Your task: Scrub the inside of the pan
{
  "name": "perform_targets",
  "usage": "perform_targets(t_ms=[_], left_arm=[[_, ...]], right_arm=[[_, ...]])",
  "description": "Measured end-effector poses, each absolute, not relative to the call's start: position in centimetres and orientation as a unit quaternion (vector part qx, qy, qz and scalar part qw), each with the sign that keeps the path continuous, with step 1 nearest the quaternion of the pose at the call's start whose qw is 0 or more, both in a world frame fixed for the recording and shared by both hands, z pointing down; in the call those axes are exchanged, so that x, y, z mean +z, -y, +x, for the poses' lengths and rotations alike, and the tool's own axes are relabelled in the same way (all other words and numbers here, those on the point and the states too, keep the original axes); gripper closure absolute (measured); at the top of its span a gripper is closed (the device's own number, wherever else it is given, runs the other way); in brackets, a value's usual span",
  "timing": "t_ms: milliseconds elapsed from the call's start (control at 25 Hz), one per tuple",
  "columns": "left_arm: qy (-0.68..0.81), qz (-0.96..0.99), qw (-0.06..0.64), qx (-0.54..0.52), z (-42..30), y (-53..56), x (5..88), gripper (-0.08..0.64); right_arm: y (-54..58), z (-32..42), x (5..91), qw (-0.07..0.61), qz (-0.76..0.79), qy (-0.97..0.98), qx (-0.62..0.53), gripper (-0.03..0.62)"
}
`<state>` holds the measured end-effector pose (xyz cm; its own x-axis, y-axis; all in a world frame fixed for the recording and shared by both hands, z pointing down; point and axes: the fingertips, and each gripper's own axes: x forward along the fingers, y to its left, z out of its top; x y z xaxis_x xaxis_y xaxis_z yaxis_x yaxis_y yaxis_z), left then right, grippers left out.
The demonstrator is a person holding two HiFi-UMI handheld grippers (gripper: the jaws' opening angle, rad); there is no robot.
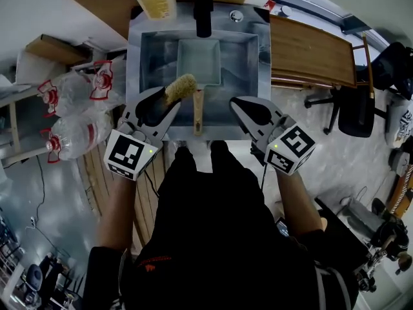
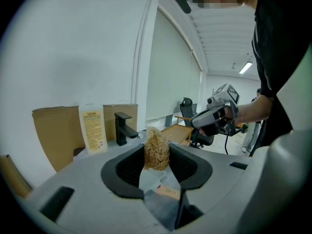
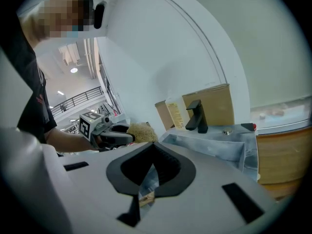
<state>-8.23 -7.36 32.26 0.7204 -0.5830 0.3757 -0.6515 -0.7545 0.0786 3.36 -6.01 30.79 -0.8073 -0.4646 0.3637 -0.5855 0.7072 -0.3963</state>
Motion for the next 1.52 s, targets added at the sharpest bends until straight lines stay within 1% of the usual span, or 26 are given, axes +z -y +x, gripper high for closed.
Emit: perform_targets(t_ms=[680,1160,1520], left_arm=[[0.273,0.924,0.089,0.254,-4.2,14.0,39.4,0.401],[0.243,0.919,0.094,0.295,-3.7,17.7,45.0,0.402],[0.255,0.901,0.11,0.334,-4.2,20.6,51.3,0.401]], right_arm=[[11.0,5.9,35.9,0.124,0.279,0.906,0.294,0.588],[12.8,6.2,39.3,0.129,0.292,0.893,0.318,0.588],[13.5,6.4,42.4,0.142,0.286,0.887,0.332,0.588]])
